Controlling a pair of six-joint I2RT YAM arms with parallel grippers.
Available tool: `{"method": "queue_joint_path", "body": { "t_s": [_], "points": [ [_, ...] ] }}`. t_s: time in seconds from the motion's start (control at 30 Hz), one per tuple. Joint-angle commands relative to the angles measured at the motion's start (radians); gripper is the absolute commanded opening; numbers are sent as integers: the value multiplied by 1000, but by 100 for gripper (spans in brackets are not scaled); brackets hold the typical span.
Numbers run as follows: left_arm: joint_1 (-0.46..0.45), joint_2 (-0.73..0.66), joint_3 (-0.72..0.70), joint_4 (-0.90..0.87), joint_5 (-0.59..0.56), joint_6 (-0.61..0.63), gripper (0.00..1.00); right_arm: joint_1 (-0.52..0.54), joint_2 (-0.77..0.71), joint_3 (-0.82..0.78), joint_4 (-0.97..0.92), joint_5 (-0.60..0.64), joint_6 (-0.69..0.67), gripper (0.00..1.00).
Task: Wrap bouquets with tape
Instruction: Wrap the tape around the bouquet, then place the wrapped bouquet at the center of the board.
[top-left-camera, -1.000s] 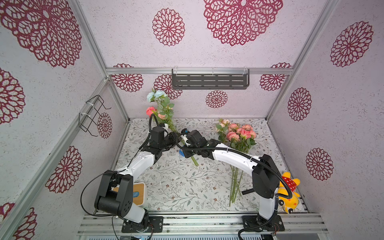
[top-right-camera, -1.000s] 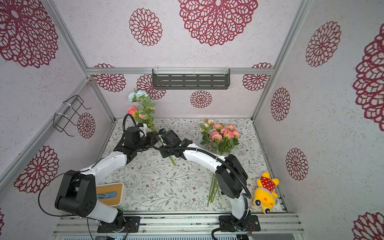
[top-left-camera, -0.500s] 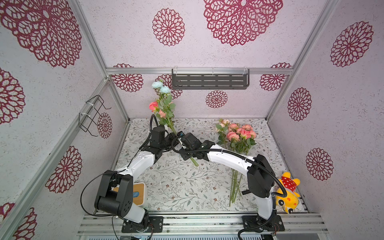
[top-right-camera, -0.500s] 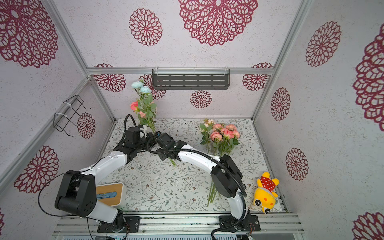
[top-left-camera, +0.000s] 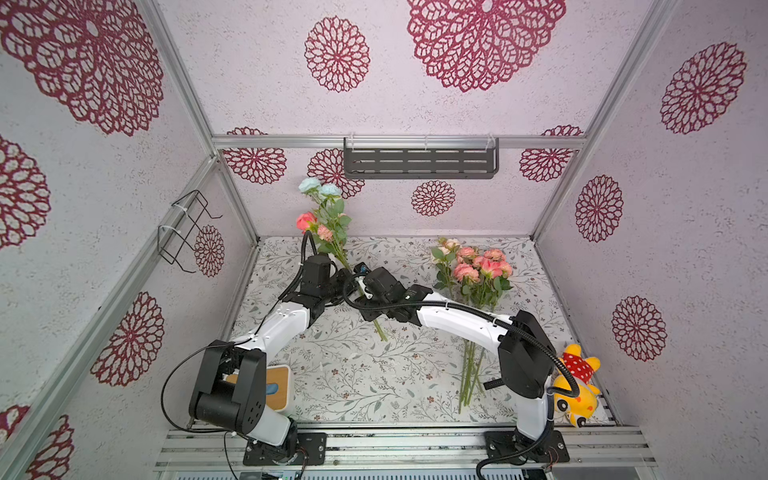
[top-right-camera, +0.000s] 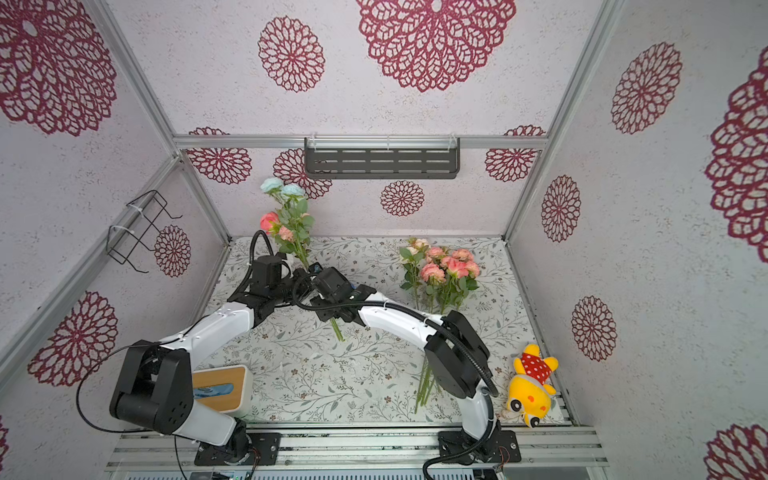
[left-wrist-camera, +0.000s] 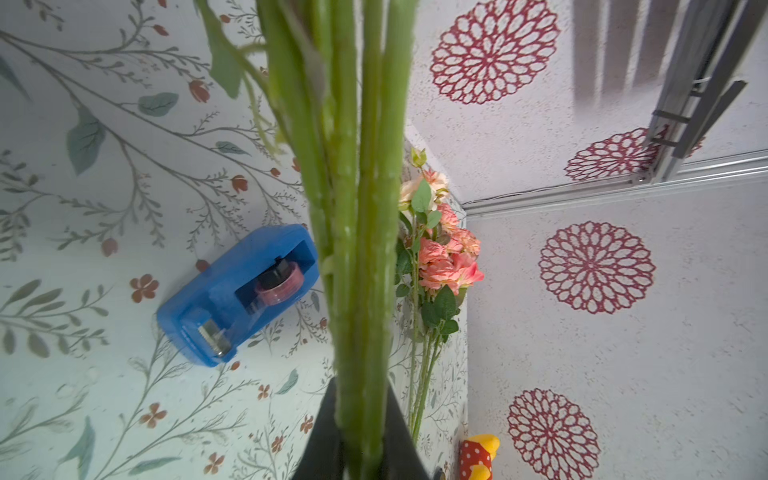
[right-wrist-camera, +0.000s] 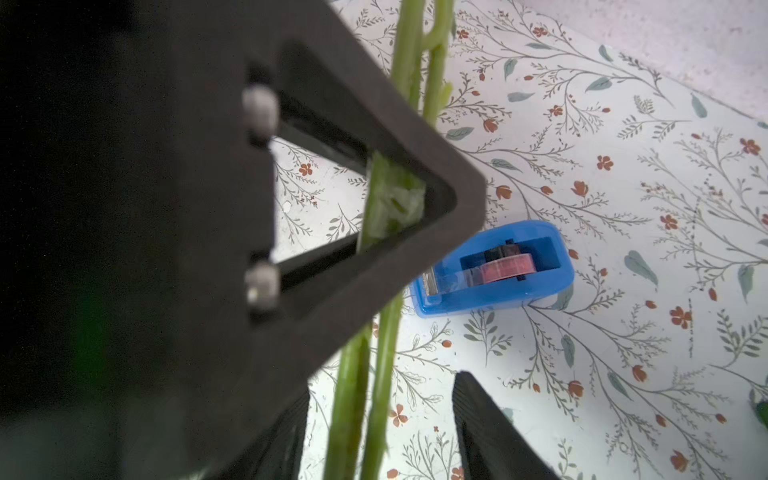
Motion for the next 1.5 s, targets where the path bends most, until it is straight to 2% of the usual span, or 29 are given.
{"method": "queue_joint_path", "body": {
  "t_s": [0.0, 0.07, 0.3, 0.4, 0.63, 0.83, 1.3, 1.47],
  "points": [
    [18, -58, 33, -99, -50, 95, 0, 5, -151, -83, 163, 25, 12, 62],
    [37, -82, 42, -186, -68, 141, 0, 3, -193, -128, 200, 59, 6, 66],
    [121, -153, 44, -442, -125, 262, 0, -16, -244, -188, 227, 101, -12, 66],
    [158, -174, 27, -495, -127, 290, 0, -24, -248, -198, 230, 96, -10, 65],
    [199, -111, 33, -638, -186, 392, 0, -34, -252, -211, 226, 94, -11, 65],
    [240, -66, -32, -592, -210, 402, 0, -44, -257, -216, 219, 93, -24, 65],
    [259, 130, 64, -685, -345, 496, 0, -56, -248, -222, 218, 76, -27, 65],
    [259, 156, 50, -689, -381, 500, 0, -59, -246, -222, 212, 78, -27, 65]
  ]
}}
